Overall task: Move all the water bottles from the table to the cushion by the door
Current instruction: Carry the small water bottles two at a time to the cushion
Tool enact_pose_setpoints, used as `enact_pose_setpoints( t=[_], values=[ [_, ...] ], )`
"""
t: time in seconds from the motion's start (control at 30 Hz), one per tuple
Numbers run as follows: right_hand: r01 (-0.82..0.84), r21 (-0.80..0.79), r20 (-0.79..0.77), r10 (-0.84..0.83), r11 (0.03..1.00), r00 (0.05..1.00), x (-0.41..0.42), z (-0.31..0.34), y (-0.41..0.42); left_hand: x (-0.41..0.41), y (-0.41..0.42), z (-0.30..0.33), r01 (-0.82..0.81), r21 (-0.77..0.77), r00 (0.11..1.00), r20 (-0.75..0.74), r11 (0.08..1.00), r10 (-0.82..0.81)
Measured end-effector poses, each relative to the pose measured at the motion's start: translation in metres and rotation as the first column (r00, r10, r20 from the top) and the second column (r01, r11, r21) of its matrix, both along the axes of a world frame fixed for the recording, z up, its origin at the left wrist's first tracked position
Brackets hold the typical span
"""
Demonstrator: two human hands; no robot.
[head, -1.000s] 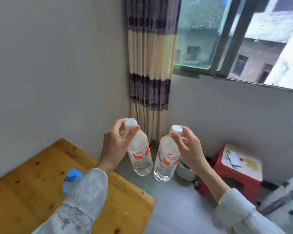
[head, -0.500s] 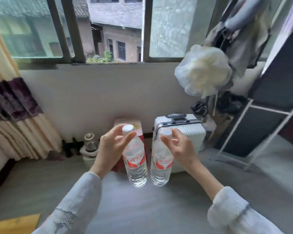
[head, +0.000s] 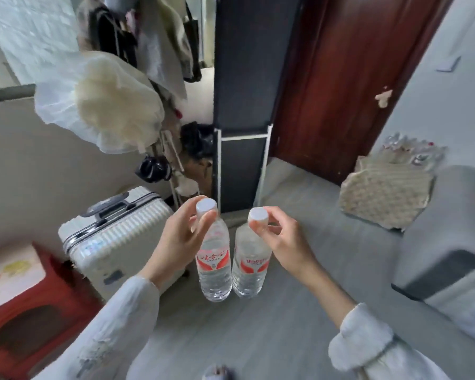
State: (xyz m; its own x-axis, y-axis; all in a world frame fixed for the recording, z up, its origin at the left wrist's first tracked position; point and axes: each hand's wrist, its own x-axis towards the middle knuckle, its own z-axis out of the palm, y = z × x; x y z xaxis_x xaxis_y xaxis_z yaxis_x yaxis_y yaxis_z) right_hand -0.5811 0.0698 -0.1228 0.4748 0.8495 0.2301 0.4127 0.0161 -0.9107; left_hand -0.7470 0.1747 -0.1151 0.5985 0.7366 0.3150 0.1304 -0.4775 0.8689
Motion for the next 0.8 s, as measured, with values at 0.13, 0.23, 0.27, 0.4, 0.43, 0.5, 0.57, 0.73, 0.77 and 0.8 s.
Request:
enact_pose_setpoints(
  t=[0.13, 0.23, 0.27, 0.4, 0.43, 0.5, 0.57, 0.73, 0.77, 0.8],
  values=[
    [0.174, -0.008, 0.014, -0.174, 0.985, 0.985, 0.084, -0.008, 0.005, 0.102, 0.028, -0.001, 0.208, 0.005, 0.978, -0.024, 0.978, -0.208],
    [0.293, -0.048, 0.047, -0.291, 0.955, 0.956, 0.145, -0.016, 0.014, 0.176, 0.051, -0.008, 0.358, -0.007, 0.932, -0.053, 0.934, -0.358],
    [0.335, -0.06, 0.051, -0.332, 0.94, 0.942, 0.164, -0.018, 0.017, 0.2, 0.058, -0.01, 0.388, -0.003, 0.919, -0.073, 0.922, -0.387],
    [0.485, -0.054, -0.005, -0.486, 0.873, 0.874, 0.235, -0.023, 0.026, 0.295, 0.081, -0.018, 0.49, -0.025, 0.865, -0.104, 0.871, -0.49],
    [0.514, -0.058, -0.016, -0.516, 0.856, 0.857, 0.252, -0.023, 0.028, 0.317, 0.086, -0.019, 0.506, -0.034, 0.854, -0.119, 0.862, -0.506],
    [0.558, -0.065, -0.035, -0.561, 0.827, 0.827, 0.284, -0.025, 0.032, 0.358, 0.095, -0.024, 0.541, -0.06, 0.828, -0.14, 0.839, -0.543],
    [0.581, -0.074, -0.038, -0.584, 0.811, 0.811, 0.312, -0.026, 0.037, 0.391, 0.104, -0.03, 0.558, -0.075, 0.814, -0.141, 0.826, -0.563],
    [0.638, -0.112, -0.012, -0.643, 0.762, 0.765, 0.408, -0.045, 0.055, 0.497, 0.127, -0.051, 0.609, -0.12, 0.77, -0.149, 0.784, -0.62],
    [0.637, -0.12, -0.01, -0.642, 0.762, 0.766, 0.428, -0.048, 0.058, 0.518, 0.13, -0.055, 0.616, -0.128, 0.762, -0.153, 0.778, -0.629],
    [0.634, -0.13, -0.01, -0.64, 0.763, 0.768, 0.45, -0.052, 0.062, 0.541, 0.134, -0.059, 0.619, -0.134, 0.757, -0.16, 0.774, -0.633]
  ],
)
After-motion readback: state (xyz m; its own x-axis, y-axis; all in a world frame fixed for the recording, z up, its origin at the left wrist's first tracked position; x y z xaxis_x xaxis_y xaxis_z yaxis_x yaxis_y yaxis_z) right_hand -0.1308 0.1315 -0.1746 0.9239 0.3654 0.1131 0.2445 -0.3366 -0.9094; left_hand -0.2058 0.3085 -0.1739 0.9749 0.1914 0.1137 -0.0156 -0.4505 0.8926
